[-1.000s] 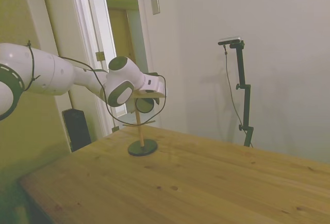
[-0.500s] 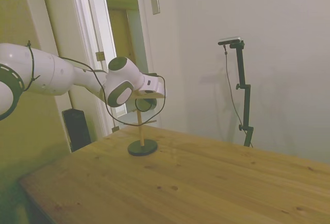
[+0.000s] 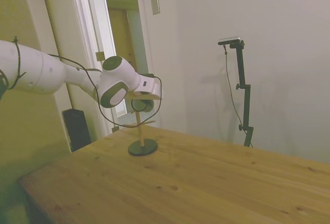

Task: Unload the mug

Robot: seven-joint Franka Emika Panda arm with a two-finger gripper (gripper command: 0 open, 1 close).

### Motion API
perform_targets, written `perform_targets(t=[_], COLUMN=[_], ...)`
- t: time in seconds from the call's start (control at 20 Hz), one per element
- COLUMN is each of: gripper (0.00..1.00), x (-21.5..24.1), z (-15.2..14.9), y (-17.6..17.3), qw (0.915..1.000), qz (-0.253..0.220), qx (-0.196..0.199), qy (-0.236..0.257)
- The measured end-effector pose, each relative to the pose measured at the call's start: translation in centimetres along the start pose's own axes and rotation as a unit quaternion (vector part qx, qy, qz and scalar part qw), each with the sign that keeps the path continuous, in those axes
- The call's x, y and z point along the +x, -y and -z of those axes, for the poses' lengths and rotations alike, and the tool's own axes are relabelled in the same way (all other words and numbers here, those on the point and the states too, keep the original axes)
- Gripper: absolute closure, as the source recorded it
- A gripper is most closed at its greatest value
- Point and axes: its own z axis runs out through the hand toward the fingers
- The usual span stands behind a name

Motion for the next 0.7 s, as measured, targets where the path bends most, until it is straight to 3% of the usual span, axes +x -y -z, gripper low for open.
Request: perform_targets(t=[0.2, 0.7], gripper=[1.00, 1.00], x=[-0.2, 2.3], z=[2.1, 3.6], y=[-0.3, -2.7], qw=[0.9999, 0.9967], qz=[-0.015, -0.080], qx=[0.005, 0.001], qy=[-0.006, -0.011])
